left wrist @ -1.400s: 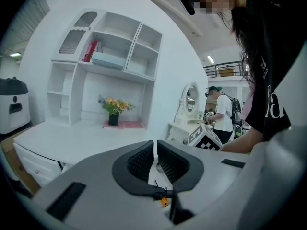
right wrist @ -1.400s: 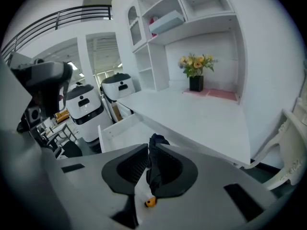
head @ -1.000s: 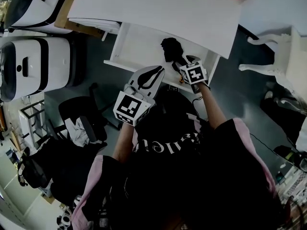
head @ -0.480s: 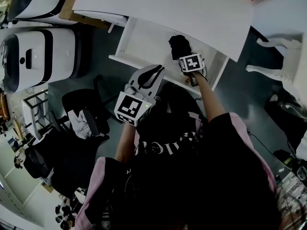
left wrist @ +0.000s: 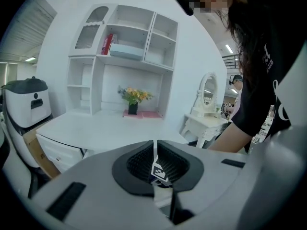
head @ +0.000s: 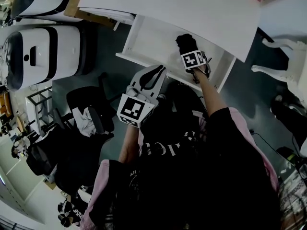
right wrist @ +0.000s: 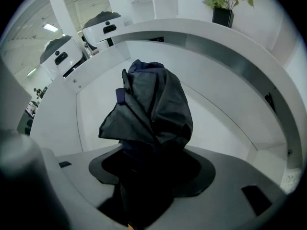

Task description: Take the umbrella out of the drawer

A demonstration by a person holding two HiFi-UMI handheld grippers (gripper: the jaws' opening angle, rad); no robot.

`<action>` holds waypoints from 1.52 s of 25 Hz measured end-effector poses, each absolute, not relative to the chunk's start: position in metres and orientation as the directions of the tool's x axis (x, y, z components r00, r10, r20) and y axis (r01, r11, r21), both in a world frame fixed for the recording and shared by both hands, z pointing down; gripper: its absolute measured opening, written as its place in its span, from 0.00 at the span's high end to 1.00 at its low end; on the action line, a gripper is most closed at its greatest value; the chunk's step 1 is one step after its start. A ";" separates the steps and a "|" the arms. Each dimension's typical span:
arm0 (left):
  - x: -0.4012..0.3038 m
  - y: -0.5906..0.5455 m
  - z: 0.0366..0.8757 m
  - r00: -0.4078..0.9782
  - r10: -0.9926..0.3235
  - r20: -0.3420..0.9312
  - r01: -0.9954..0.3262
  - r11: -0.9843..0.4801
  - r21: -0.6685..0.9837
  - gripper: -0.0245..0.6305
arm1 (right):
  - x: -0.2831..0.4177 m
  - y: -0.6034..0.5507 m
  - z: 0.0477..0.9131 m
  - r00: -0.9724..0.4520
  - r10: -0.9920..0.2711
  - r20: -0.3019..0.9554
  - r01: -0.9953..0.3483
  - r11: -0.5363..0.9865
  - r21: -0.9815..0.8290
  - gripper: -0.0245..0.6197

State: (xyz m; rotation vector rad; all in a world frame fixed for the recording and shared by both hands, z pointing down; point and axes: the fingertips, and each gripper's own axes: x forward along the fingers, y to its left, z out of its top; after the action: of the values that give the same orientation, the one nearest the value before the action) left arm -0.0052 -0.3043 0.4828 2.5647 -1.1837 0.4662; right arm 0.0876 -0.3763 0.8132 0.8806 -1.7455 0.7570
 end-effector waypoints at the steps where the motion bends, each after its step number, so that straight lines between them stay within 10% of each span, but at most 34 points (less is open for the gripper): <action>1: -0.009 -0.302 0.482 0.610 -0.684 0.401 -0.773 -0.624 0.112 0.93 | 0.087 -0.375 0.812 -0.238 -0.213 0.948 -0.835 0.543 -0.087 0.53; 38: -0.117 -0.122 0.421 0.655 -0.698 0.289 -0.730 -0.683 0.007 0.93 | 0.008 -0.172 0.469 -0.538 -0.627 0.563 -0.829 0.515 -0.218 0.54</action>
State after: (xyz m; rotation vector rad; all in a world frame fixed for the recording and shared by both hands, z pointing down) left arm -0.1167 -0.1223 0.4207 2.7451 -1.1897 0.4012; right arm 0.0080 -0.1723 0.4688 1.1977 -2.3448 0.6598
